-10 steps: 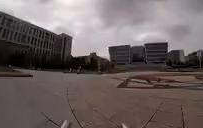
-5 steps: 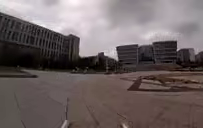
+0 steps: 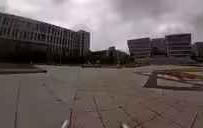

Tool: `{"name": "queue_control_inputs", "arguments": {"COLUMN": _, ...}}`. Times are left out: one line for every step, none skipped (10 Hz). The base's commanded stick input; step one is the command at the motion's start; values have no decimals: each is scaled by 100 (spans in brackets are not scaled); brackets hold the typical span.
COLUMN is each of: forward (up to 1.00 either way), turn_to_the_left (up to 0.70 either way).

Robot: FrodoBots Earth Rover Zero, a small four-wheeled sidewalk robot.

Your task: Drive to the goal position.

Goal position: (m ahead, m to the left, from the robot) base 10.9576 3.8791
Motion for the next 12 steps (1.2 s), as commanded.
{"name": "queue_control_inputs", "arguments": {"forward": 100, "turn_to_the_left": 0}}
{"name": "queue_control_inputs", "arguments": {"forward": 100, "turn_to_the_left": 0}}
{"name": "queue_control_inputs", "arguments": {"forward": 100, "turn_to_the_left": 0}}
{"name": "queue_control_inputs", "arguments": {"forward": 100, "turn_to_the_left": 0}}
{"name": "queue_control_inputs", "arguments": {"forward": 100, "turn_to_the_left": 0}}
{"name": "queue_control_inputs", "arguments": {"forward": 100, "turn_to_the_left": 0}}
{"name": "queue_control_inputs", "arguments": {"forward": 100, "turn_to_the_left": 0}}
{"name": "queue_control_inputs", "arguments": {"forward": 100, "turn_to_the_left": 0}}
{"name": "queue_control_inputs", "arguments": {"forward": 100, "turn_to_the_left": 0}}
{"name": "queue_control_inputs", "arguments": {"forward": 100, "turn_to_the_left": 0}}
{"name": "queue_control_inputs", "arguments": {"forward": 100, "turn_to_the_left": 0}}
{"name": "queue_control_inputs", "arguments": {"forward": 100, "turn_to_the_left": 0}}
